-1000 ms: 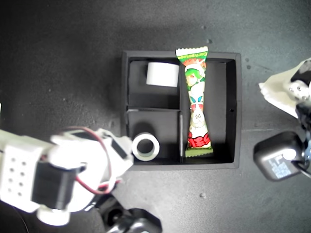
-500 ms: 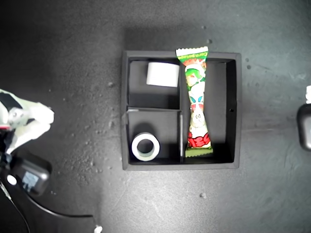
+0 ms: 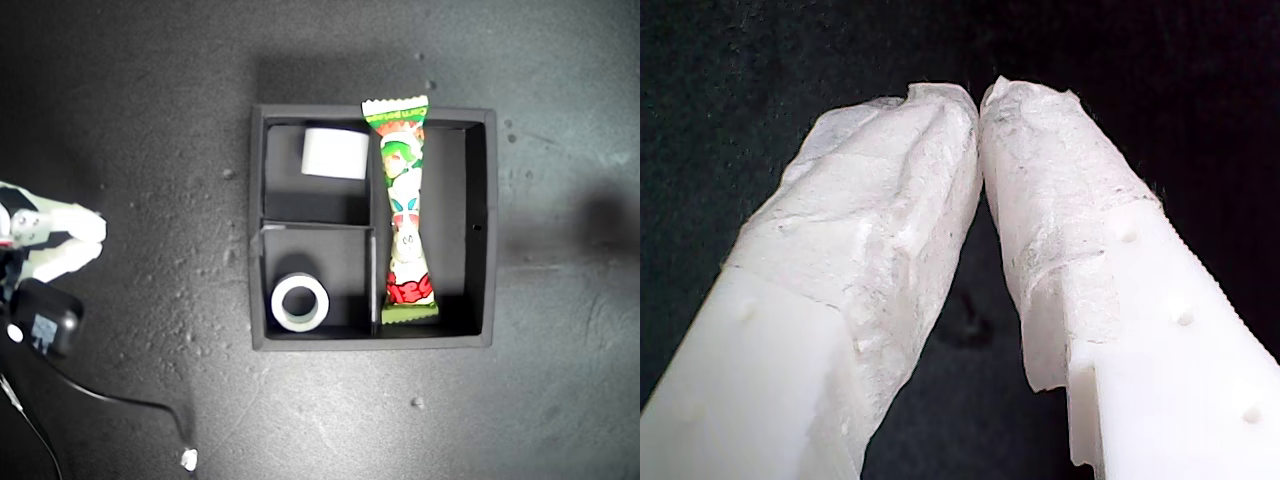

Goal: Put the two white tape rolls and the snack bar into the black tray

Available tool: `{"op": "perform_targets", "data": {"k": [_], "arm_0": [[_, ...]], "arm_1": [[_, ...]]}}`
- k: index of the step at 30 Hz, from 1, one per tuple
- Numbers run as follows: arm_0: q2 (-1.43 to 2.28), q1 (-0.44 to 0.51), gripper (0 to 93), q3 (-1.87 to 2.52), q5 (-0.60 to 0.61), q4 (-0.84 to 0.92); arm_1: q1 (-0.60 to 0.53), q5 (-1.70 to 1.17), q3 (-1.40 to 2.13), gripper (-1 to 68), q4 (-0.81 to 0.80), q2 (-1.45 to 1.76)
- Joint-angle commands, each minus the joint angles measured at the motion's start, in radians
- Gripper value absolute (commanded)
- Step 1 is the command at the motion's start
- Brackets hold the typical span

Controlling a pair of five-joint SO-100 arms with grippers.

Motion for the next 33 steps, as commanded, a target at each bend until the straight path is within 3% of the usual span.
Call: {"op": "perform_targets", "data": {"k": [1,5,10,13,15,17,19,22,33], "arm_0": [[0.052,0.003,0.0,0.028,-0.011,0.018],[0.052,0.006,0.0,0.078,-0.012,0.003],[0.035,0.025,0.9,0.236,-0.026,-0.133],[0.052,0.021,0.9,0.236,-0.081,-0.095],[0.052,0.005,0.8,0.236,-0.051,-0.048],[0.052,0.009,0.8,0.236,-0.064,-0.003],[0.052,0.009,0.8,0.236,0.052,0.003],[0.052,0.009,0.8,0.236,-0.003,0.054],[0.052,0.009,0.8,0.236,-0.006,0.054]], "arm_1": [[0.018,-0.046,0.100,-0.7,-0.018,0.138],[0.023,-0.061,0.247,-0.7,-0.130,0.138],[0.000,-0.061,0.259,-0.4,-0.075,0.130],[-0.028,-0.060,0.259,-0.1,0.015,0.127],[-0.038,-0.083,0.259,-0.1,0.028,0.140],[-0.005,-0.285,0.259,-0.1,0.015,0.140],[0.034,-0.293,0.259,0.0,0.044,0.140],[0.034,-0.295,0.259,0.0,0.044,0.140],[-0.023,-0.295,0.259,0.0,0.044,0.140]]}}
